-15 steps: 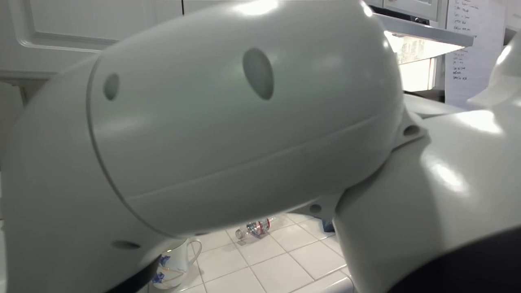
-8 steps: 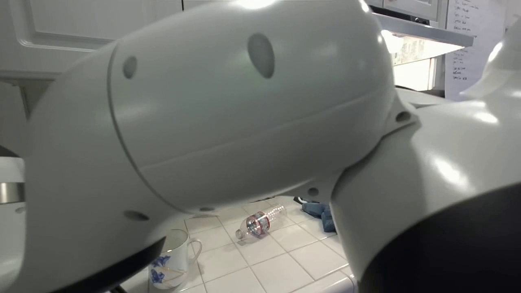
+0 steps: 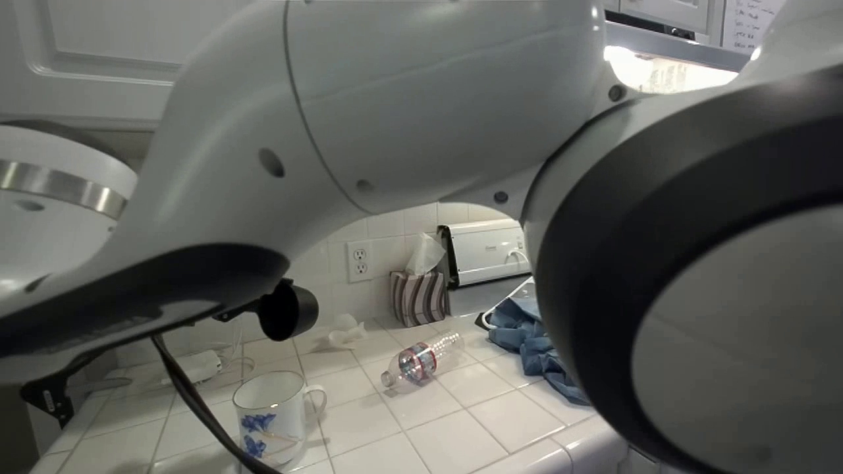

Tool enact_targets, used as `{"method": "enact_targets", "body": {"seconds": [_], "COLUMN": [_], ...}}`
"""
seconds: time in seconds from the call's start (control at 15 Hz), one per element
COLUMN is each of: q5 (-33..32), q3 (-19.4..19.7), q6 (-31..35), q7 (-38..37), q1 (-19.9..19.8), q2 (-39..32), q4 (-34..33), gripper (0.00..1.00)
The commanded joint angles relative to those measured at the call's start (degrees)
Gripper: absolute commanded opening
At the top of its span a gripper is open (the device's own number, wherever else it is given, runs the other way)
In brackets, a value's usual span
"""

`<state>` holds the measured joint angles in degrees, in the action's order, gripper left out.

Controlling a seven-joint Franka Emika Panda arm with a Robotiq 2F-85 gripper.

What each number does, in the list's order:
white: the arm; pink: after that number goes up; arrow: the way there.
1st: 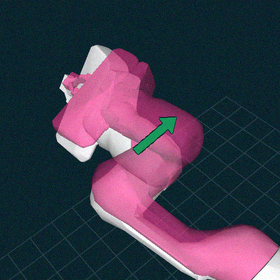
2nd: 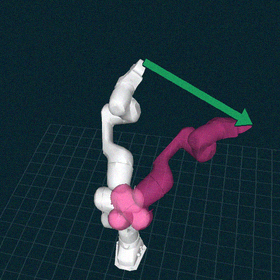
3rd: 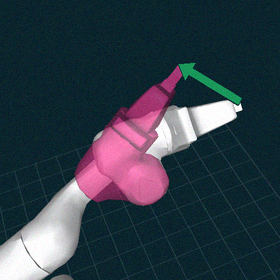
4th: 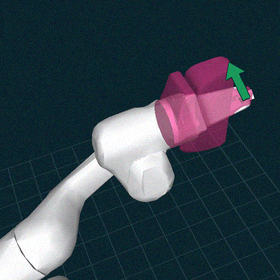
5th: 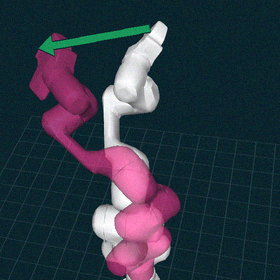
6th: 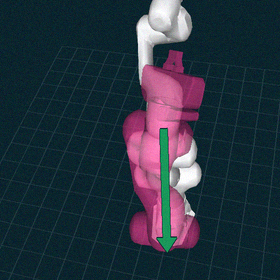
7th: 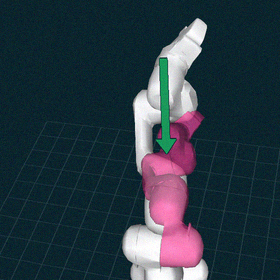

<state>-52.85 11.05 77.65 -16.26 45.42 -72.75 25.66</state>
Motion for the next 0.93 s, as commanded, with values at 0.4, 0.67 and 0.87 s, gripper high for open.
{"method": "enact_targets", "body": {"seconds": [0.4, 0.67, 0.87], "q5": [16.7, 23.18, 27.39], "q3": [-2.07, -1.42, -0.92], "q6": [3.95, 5.27, 6.77], "q7": [-15.23, -22.81, -29.21], "q1": [-5.96, -7.81, -8.95], "q2": [3.88, 4.46, 4.77], "q4": [-0.06, -0.15, -0.3], "gripper": [0.01, 0.01, 0.01]}}
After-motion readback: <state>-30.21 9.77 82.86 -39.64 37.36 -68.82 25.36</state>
